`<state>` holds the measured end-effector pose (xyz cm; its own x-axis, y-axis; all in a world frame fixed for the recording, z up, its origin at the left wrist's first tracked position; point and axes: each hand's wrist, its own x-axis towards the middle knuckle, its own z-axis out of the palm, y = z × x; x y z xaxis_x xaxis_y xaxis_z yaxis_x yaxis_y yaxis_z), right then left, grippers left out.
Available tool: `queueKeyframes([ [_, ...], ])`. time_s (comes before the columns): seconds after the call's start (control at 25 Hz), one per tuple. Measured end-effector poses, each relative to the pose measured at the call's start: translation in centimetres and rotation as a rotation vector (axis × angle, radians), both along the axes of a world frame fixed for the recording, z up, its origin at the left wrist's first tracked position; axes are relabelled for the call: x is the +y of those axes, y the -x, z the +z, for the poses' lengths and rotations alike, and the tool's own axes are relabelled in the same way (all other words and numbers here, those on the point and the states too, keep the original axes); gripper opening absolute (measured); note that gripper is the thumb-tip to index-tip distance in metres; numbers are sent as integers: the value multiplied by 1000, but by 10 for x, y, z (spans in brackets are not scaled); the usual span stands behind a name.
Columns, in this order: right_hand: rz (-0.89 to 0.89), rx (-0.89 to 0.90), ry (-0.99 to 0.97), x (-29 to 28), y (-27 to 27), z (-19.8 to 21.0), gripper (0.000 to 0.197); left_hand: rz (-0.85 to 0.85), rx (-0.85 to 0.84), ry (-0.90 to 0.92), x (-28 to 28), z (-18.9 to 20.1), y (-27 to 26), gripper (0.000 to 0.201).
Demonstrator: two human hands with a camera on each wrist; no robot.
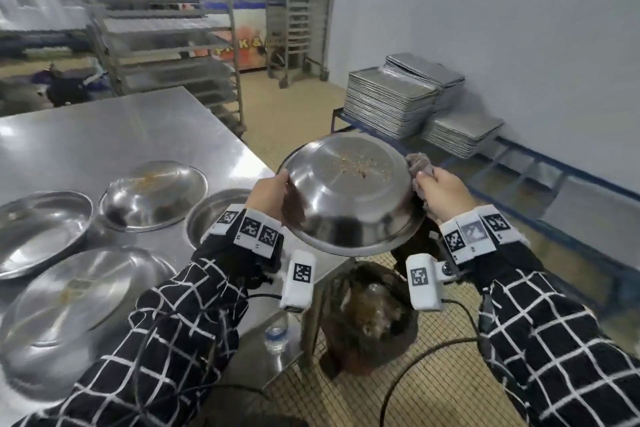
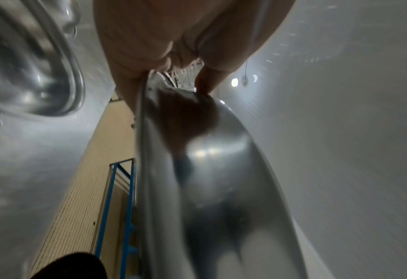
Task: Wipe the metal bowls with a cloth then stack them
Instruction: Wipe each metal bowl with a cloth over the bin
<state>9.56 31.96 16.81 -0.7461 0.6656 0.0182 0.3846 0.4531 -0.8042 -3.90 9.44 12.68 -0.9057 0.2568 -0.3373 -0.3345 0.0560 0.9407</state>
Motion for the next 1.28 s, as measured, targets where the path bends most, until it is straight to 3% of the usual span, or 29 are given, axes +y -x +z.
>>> queueKeyframes([
  [0.32,-191,18,26,77,-24,-48,24,-113,17,55,111,-47,29,54],
  [0.56,-224,17,-41,127,19,-62,31,-207,-76,152,191,-127,130,81],
  [0.68,-234,-1,-54,150,44,-68,27,-172,-60,146,207,-112,138,75],
  [0.76,-227,-5,-47,163,61,-73,26,-147,-15,135,209,-66,117,53],
  [0.84,-212,-6,-33,175,75,-82,25,-110,27,183,215,-51,112,43],
  [1.04,-119,52,32,204,112,-101,26,32,10,211,226,-55,124,38],
  [1.28,124,-21,4,260,158,-115,24,204,3,270,250,-65,130,44],
])
